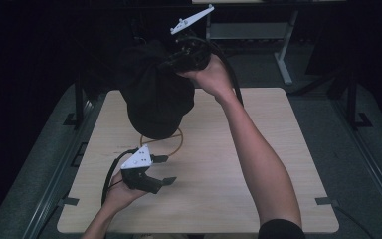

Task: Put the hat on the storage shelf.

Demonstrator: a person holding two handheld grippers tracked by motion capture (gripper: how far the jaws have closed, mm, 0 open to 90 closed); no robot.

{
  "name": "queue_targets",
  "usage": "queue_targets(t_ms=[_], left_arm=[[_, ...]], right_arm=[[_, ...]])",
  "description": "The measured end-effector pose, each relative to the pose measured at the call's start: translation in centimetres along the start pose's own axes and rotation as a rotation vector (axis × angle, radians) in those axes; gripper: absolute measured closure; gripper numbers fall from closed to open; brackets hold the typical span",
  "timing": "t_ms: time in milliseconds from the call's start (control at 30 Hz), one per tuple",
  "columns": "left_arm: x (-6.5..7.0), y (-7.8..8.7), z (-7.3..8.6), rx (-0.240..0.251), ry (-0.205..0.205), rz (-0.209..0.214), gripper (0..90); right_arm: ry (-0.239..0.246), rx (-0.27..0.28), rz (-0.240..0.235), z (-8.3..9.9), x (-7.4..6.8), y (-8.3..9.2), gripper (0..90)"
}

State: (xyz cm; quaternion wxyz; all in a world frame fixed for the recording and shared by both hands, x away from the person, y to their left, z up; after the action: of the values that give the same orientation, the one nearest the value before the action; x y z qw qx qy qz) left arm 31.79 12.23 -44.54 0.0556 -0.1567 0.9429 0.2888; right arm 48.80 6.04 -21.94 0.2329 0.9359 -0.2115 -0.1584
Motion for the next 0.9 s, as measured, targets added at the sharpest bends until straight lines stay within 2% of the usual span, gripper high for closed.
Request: queue_targets(t_ms=[33,300,500,667,833,900], left_arm=[[0.1,-0.1,0.0,0.000,-0.011,0.001,25.7],[0.3,-0.4,-0.1,-0.006,-0.021,0.014,25.7],[0.5,-0.4,-0.2,-0.001,-0.028,0.018,25.7],[0.5,-0.5,-0.3,-0.005,-0.043,0.018,25.7],[0.5,-0.4,-0.3,-0.005,-0.050,0.020,25.7],[0.5,-0.5,-0.4,0.003,-0.056,0.018,25.7]], right_arm=[[-0.004,-0.008,0.002,0.0,0.1,-0.4,71.3],[-0.051,-0.026,-0.015,0.1,0.6,-3.0,70.9],[-0.054,-0.059,-0.017,0.6,0.8,-4.7,70.5],[-0.076,-0.075,-0.008,0.9,0.8,-6.2,68.6],[-0.080,-0.115,0.035,1.6,1.0,-8.0,57.6],[-0.091,-0.104,0.033,1.9,1.0,-8.8,52.8]])
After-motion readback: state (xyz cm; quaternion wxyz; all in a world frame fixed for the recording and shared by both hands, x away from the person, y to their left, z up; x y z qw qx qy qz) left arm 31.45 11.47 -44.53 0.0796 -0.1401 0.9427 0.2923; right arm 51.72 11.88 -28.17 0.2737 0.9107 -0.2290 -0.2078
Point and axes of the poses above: each handheld gripper's, and its own axes: y roughly backward along the jaws, z roughly out of its underside, x roughly to its right, the point moved 9 cm from there along -y, roughly forward along the jaws, and after that the axes turned 12 degrees about -y, right-handed, at the moved point
